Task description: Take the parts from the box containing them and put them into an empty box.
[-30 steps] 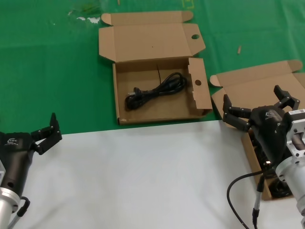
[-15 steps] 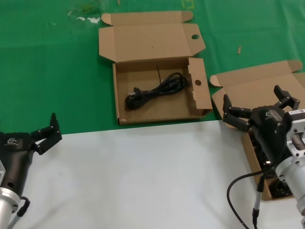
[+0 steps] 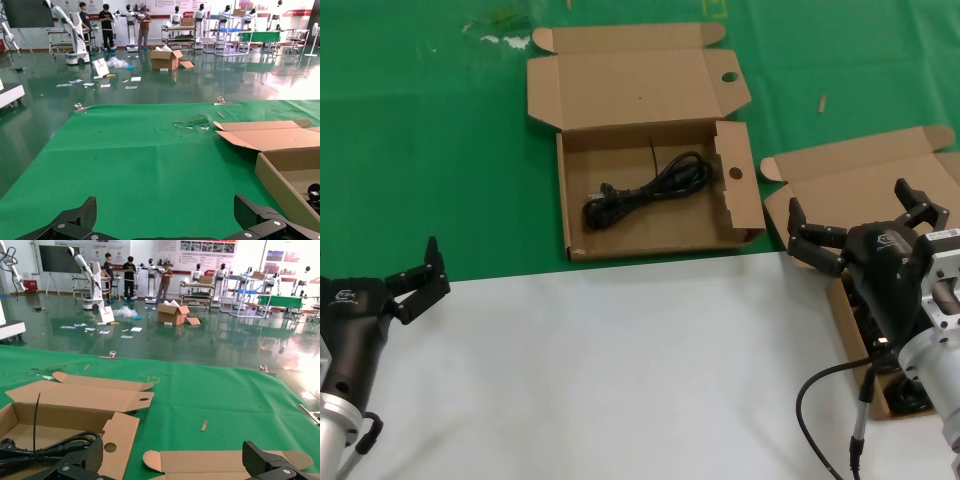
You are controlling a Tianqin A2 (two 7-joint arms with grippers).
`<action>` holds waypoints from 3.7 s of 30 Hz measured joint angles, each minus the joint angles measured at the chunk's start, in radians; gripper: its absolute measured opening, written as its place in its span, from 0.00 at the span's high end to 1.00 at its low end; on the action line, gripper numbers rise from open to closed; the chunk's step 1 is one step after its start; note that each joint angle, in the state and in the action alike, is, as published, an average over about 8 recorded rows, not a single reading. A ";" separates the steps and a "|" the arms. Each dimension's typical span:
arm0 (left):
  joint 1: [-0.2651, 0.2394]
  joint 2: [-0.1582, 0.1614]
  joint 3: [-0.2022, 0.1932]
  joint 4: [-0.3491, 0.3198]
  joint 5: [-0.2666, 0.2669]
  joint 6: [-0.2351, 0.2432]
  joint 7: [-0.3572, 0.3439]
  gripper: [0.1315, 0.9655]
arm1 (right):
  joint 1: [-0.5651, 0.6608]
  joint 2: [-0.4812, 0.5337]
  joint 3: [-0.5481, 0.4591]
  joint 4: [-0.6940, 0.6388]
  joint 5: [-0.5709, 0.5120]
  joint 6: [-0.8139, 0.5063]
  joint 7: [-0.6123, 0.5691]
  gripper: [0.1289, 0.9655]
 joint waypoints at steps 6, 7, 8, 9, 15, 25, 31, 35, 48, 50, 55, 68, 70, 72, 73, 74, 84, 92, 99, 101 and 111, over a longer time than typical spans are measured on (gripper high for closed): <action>0.000 0.000 0.000 0.000 0.000 0.000 0.000 0.00 | 0.000 0.000 0.000 0.000 0.000 0.000 0.000 0.00; 0.000 0.000 0.000 0.000 0.000 0.000 0.000 0.00 | 0.000 0.000 0.000 0.000 0.000 0.000 0.000 0.00; 0.000 0.000 0.000 0.000 0.000 0.000 0.000 0.00 | 0.000 0.000 0.000 0.000 0.000 0.000 0.000 0.00; 0.000 0.000 0.000 0.000 0.000 0.000 0.000 0.00 | 0.000 0.000 0.000 0.000 0.000 0.000 0.000 0.00; 0.000 0.000 0.000 0.000 0.000 0.000 0.000 0.00 | 0.000 0.000 0.000 0.000 0.000 0.000 0.000 0.00; 0.000 0.000 0.000 0.000 0.000 0.000 0.000 0.00 | 0.000 0.000 0.000 0.000 0.000 0.000 0.000 0.00; 0.000 0.000 0.000 0.000 0.000 0.000 0.000 0.00 | 0.000 0.000 0.000 0.000 0.000 0.000 0.000 0.00; 0.000 0.000 0.000 0.000 0.000 0.000 0.000 0.00 | 0.000 0.000 0.000 0.000 0.000 0.000 0.000 0.00; 0.000 0.000 0.000 0.000 0.000 0.000 0.000 0.00 | 0.000 0.000 0.000 0.000 0.000 0.000 0.000 0.00; 0.000 0.000 0.000 0.000 0.000 0.000 0.000 0.00 | 0.000 0.000 0.000 0.000 0.000 0.000 0.000 0.00; 0.000 0.000 0.000 0.000 0.000 0.000 0.000 0.00 | 0.000 0.000 0.000 0.000 0.000 0.000 0.000 0.00; 0.000 0.000 0.000 0.000 0.000 0.000 0.000 0.00 | 0.000 0.000 0.000 0.000 0.000 0.000 0.000 0.00; 0.000 0.000 0.000 0.000 0.000 0.000 0.000 0.00 | 0.000 0.000 0.000 0.000 0.000 0.000 0.000 0.00; 0.000 0.000 0.000 0.000 0.000 0.000 0.000 0.00 | 0.000 0.000 0.000 0.000 0.000 0.000 0.000 0.00; 0.000 0.000 0.000 0.000 0.000 0.000 0.000 0.00 | 0.000 0.000 0.000 0.000 0.000 0.000 0.000 0.00; 0.000 0.000 0.000 0.000 0.000 0.000 0.000 0.00 | 0.000 0.000 0.000 0.000 0.000 0.000 0.000 0.00; 0.000 0.000 0.000 0.000 0.000 0.000 0.000 0.00 | 0.000 0.000 0.000 0.000 0.000 0.000 0.000 0.00; 0.000 0.000 0.000 0.000 0.000 0.000 0.000 0.00 | 0.000 0.000 0.000 0.000 0.000 0.000 0.000 0.00; 0.000 0.000 0.000 0.000 0.000 0.000 0.000 0.00 | 0.000 0.000 0.000 0.000 0.000 0.000 0.000 0.00; 0.000 0.000 0.000 0.000 0.000 0.000 0.000 0.00 | 0.000 0.000 0.000 0.000 0.000 0.000 0.000 0.00; 0.000 0.000 0.000 0.000 0.000 0.000 0.000 0.00 | 0.000 0.000 0.000 0.000 0.000 0.000 0.000 0.00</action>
